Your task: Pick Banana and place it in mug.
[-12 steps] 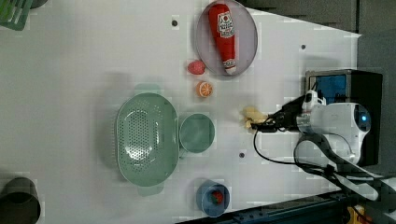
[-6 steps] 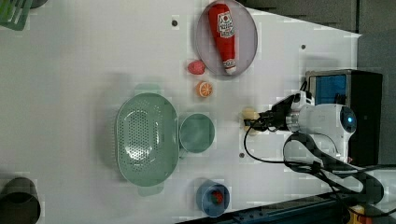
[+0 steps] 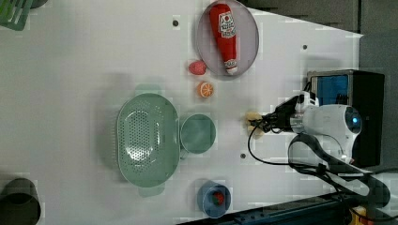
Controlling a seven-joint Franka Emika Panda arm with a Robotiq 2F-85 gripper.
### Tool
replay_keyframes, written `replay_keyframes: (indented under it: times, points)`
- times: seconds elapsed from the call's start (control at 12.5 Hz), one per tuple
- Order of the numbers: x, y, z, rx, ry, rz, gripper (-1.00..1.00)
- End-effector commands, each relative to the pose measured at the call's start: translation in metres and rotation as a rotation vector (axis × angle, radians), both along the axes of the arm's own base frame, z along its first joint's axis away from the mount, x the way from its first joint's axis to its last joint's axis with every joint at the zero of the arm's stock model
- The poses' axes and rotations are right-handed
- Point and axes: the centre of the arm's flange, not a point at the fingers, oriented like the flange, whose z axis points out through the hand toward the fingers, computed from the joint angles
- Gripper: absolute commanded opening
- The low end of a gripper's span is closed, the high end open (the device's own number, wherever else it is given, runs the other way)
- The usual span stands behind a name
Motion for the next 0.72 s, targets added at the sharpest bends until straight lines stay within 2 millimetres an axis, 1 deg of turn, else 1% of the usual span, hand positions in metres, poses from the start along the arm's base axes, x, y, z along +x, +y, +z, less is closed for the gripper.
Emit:
replay_keyframes:
  times: [0.08,0.32,0.48,0.56,0.64,0.72]
  points:
    - [0.018,-0.014,0.086,-0.002,-0.087,-0.022,-0.36]
    - [0.013,-0.01,0.168,0.008,-0.011,-0.028,-0.36]
    - [0.011,0.0,0.219,0.008,-0.006,-0.021,-0.36]
    - [0.009,0.008,0.239,0.005,-0.008,-0.034,-0.36]
    - [0.007,0.019,0.253,-0.001,-0.007,-0.063,-0.36]
    - [0.005,0.031,0.261,-0.008,0.0,-0.093,-0.36]
